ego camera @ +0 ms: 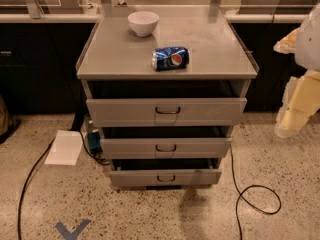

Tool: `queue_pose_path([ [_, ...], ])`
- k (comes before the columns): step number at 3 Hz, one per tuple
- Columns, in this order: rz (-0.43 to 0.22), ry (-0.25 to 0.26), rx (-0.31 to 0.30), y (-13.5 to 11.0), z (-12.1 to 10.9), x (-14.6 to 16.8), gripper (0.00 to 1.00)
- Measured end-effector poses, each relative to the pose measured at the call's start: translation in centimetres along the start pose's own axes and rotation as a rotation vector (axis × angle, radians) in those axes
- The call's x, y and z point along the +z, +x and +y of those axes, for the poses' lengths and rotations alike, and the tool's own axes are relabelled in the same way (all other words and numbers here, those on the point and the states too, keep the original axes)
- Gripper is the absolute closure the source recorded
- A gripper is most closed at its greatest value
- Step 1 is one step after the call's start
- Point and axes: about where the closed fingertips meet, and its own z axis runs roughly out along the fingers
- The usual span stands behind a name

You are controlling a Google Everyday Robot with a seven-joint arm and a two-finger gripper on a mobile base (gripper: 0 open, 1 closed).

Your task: Open top drawer

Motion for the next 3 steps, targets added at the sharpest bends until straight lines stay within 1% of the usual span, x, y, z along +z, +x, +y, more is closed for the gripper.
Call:
queue_pose_path([
  [1,0.0,0.0,0.0,0.0,0.0,0.0,0.0],
  [2,-0.044,-0.021,-0.001,-0.3,0.5,1.9,0.0],
  [3,-0.128,-0.062,-0.007,-0.5,1.5,6.7,0.0],
])
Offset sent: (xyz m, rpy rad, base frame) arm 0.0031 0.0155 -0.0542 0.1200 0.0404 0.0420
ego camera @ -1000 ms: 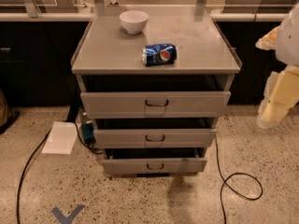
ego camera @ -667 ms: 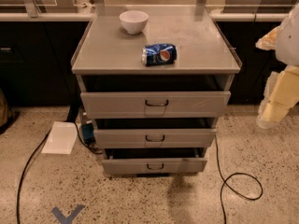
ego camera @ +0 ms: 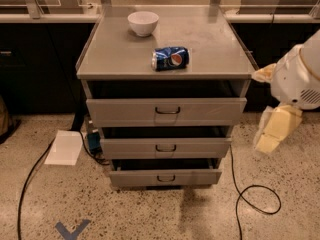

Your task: Open top drawer

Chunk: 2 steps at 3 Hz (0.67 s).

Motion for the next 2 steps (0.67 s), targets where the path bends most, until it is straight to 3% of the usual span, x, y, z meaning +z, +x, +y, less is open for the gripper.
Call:
queue_pose_path([
  [1,-0.106,-0.027,-0.002,-0.2,0.0,6.7,0.0],
  [2,-0.189,-0.013,0.0,-1.2,-1.5,12.5,0.0],
])
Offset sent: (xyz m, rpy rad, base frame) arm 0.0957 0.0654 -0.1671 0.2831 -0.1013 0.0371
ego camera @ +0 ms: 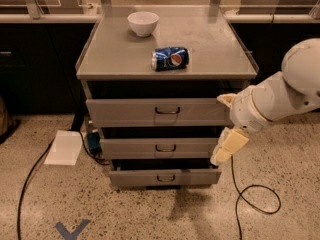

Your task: Open top drawer

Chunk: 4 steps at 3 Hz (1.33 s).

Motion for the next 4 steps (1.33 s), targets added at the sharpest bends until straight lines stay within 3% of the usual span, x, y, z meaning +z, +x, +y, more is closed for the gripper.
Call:
queue_pose_path([
  [1,-0.049,0.029,0.007,-0.2,-2.5,4.9,0.0],
  [3,-0.105,0.008,-0.012,-0.1,-6.2,14.9,0.0],
  [4,-0.105,0.008,-0.012,-0.1,-6.2,14.9,0.0],
])
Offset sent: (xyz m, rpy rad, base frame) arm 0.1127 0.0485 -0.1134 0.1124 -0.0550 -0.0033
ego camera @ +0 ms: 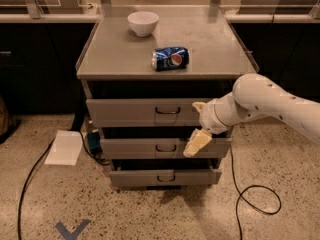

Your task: Open top drawer

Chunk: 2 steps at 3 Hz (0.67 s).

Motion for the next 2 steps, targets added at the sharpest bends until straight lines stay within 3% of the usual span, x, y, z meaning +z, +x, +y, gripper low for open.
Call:
queue_pose_path([
  [1,0.003,0.014,-0.019,0.0,-0.1,0.2,0.0],
  [2,-0.011,0.066,-0.097,-0.5,-3.3,1.7,0.0],
])
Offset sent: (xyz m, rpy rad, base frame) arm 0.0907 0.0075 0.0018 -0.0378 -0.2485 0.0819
